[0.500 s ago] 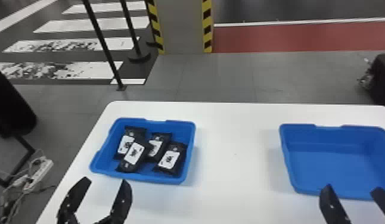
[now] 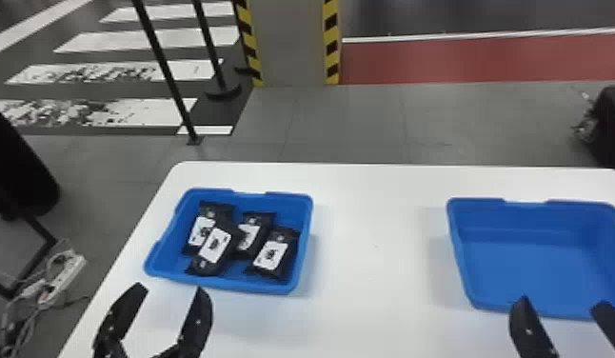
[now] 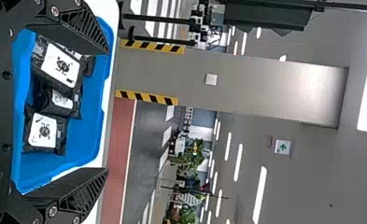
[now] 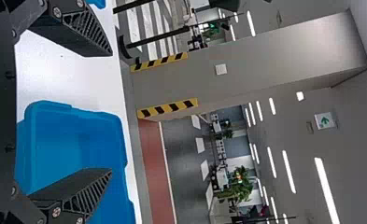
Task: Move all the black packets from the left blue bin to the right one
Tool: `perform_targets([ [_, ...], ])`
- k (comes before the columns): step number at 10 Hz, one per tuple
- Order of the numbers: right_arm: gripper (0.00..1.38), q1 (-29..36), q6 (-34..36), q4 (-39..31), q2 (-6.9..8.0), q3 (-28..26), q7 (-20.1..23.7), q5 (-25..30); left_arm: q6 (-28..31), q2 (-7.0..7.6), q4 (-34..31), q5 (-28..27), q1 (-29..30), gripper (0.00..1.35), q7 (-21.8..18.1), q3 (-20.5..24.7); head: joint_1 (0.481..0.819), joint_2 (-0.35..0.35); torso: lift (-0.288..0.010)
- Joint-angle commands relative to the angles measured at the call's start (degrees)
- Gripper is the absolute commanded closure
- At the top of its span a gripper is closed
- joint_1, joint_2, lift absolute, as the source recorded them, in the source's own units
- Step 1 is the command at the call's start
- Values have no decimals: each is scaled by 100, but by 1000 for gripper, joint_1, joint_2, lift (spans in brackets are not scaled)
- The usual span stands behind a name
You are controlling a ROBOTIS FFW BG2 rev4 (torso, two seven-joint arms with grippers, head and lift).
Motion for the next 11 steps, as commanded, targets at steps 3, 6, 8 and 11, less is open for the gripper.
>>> perform_targets([
  [3,137,10,0,3,5,0,6,-9,183,-15,2,-73,-60,140,0,106,695,160,-110],
  [6,139,24,0,17,5,0,15,-44,661,220,2,-169,-271,140,0,97,695,166,-110],
  [8,139,24,0,31,5,0,15,-62,1378,272,2,-371,-552,139,-97,273,695,159,-110],
  [11,137,53,0,31,5,0,15,-79,2559,308,2,-697,-1016,139,-299,712,695,175,-110],
])
